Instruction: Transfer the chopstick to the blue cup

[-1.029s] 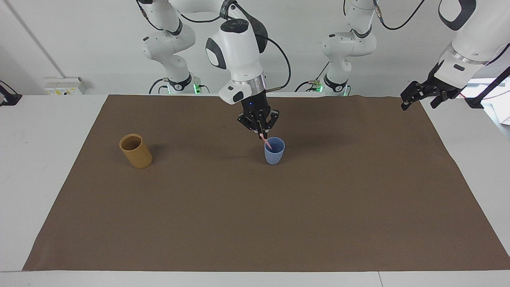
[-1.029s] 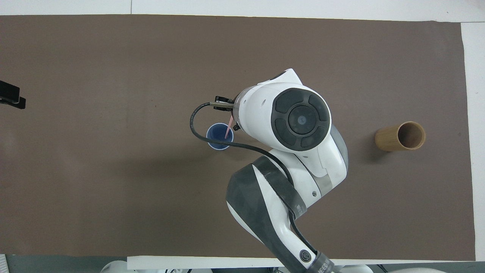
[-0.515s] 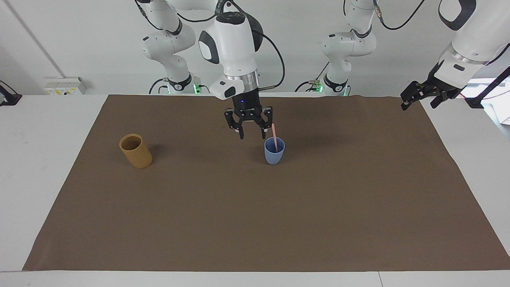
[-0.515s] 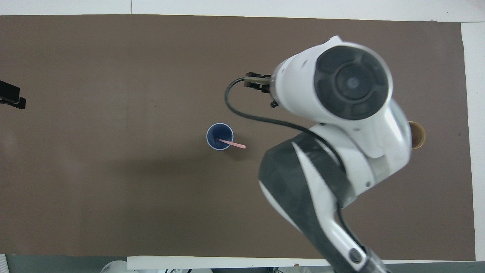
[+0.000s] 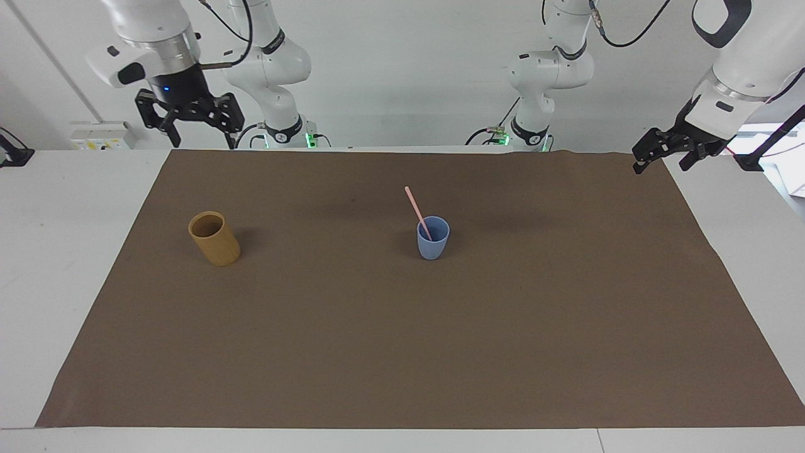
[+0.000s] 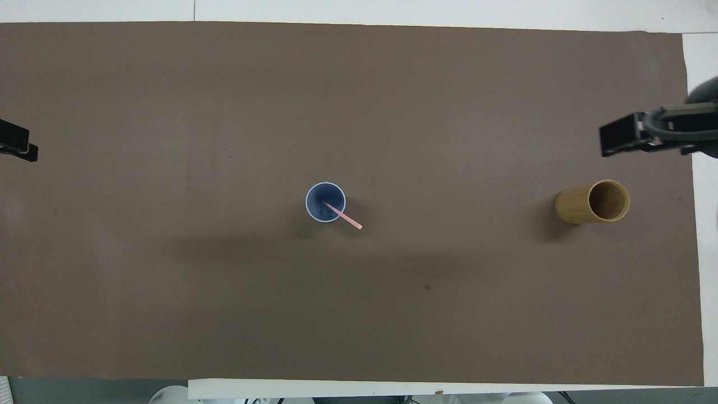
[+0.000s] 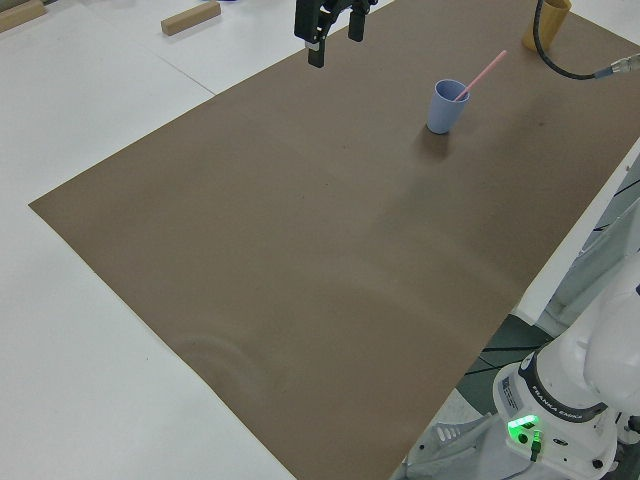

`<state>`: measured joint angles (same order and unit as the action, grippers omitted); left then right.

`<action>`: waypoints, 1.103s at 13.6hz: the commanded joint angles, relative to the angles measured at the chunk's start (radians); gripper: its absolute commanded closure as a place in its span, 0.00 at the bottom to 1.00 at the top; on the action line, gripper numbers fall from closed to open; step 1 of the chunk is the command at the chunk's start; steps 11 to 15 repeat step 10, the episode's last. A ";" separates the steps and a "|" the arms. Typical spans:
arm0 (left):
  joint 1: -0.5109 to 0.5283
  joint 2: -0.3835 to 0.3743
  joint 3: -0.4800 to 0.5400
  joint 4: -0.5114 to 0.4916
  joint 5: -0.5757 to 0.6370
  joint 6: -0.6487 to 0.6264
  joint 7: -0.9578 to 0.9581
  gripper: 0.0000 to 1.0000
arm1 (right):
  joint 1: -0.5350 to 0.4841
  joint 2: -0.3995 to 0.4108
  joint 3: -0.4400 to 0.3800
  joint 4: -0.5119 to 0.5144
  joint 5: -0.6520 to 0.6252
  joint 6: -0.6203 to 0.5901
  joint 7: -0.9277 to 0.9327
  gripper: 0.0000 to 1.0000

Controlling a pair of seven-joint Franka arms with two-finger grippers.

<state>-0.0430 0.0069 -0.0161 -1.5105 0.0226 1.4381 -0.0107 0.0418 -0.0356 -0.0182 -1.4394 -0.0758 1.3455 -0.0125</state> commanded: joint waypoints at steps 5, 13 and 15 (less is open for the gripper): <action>0.006 -0.019 -0.001 -0.017 0.013 -0.010 0.014 0.00 | -0.100 -0.041 0.020 -0.064 0.027 -0.026 -0.060 0.00; 0.006 -0.019 -0.001 -0.017 0.013 -0.010 0.014 0.00 | -0.100 -0.046 0.021 -0.070 0.027 -0.025 -0.058 0.00; 0.006 -0.019 -0.001 -0.017 0.013 -0.010 0.014 0.00 | -0.100 -0.046 0.021 -0.070 0.027 -0.025 -0.058 0.00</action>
